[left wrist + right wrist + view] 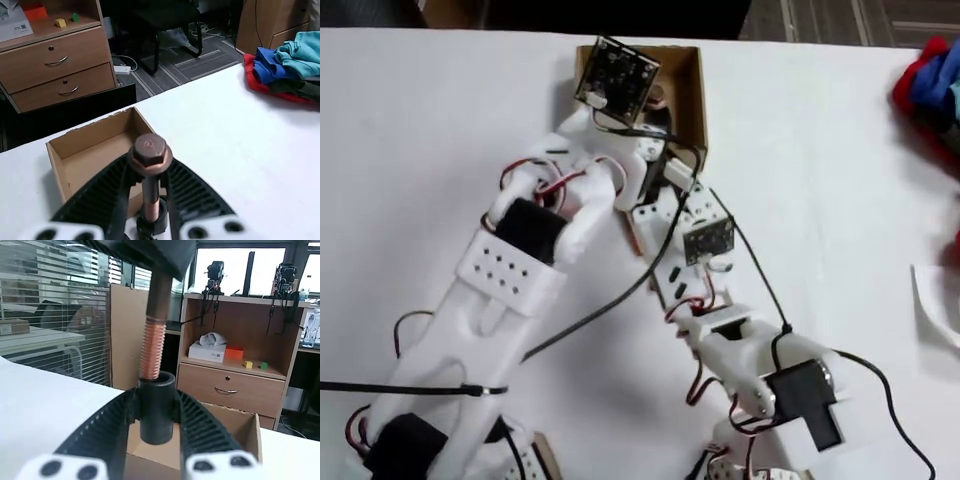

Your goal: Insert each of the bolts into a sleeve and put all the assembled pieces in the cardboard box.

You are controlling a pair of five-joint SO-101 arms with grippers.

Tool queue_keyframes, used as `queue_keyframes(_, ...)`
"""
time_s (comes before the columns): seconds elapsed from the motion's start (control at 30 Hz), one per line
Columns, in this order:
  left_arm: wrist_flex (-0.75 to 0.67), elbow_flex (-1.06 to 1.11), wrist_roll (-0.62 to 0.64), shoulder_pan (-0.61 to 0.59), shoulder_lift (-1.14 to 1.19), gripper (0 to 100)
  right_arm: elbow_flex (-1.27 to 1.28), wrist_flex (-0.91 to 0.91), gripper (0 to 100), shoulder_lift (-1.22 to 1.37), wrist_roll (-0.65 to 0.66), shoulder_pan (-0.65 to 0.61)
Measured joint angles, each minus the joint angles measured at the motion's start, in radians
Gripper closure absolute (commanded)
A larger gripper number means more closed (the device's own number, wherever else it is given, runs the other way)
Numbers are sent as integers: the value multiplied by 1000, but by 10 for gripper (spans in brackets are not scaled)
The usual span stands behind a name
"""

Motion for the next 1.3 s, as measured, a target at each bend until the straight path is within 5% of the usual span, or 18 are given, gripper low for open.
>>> queue_keyframes(0.4,-253,176,0,2,-9,976,0,2,978,0,2,-2)
queue_keyframes(1.3,-252,187,97,3,8,976,-3,-3,978,-5,-3,6)
